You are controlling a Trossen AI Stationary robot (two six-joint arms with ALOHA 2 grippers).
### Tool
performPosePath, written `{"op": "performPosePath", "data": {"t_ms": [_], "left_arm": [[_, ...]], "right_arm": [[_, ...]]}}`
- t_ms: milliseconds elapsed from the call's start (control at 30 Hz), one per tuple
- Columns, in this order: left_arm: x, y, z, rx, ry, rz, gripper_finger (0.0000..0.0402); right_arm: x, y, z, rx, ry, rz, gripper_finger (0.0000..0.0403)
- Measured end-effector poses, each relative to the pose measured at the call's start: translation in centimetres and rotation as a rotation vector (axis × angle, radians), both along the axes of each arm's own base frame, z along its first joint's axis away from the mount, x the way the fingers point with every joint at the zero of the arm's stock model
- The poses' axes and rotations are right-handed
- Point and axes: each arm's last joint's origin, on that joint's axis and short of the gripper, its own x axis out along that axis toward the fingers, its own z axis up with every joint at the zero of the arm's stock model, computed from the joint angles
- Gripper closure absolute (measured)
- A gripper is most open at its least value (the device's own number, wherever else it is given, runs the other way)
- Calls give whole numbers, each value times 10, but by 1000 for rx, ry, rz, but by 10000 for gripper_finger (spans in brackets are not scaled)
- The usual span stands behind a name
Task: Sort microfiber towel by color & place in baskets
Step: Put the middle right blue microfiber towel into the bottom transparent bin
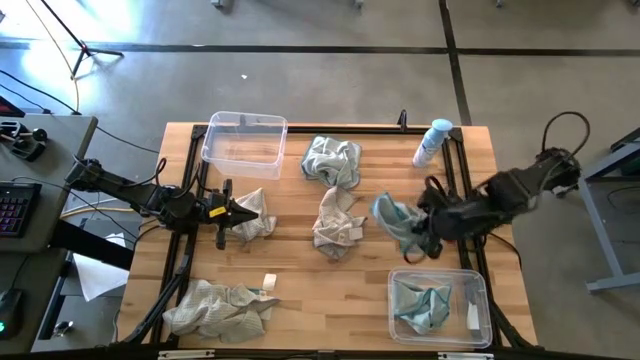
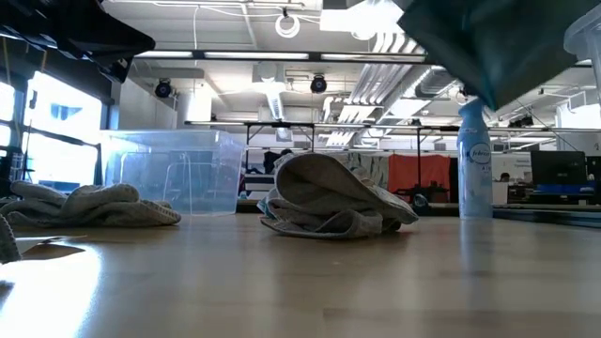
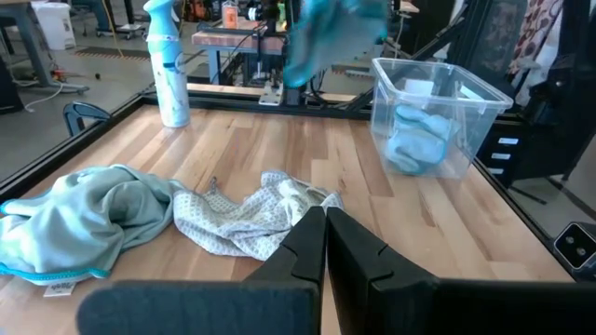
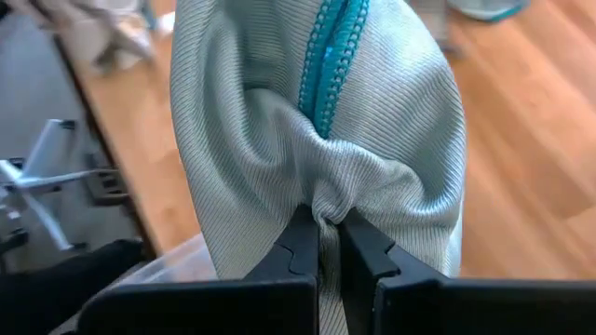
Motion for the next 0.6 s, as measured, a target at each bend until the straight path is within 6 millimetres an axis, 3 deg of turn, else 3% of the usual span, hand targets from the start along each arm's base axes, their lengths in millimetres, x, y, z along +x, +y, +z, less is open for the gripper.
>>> {"op": "performPosePath", "data": {"t_ms": [267,433,600], "left_arm": [[0,0,0,0,0,0,401],[0,0,0,0,0,-1,401],[0,0,0,0,1,0,401]], "right_arm": [[8,76,19,120,120,2,402],[6,117,10,165,251,-91,402],[3,144,-11,208,368,-221,402]]}}
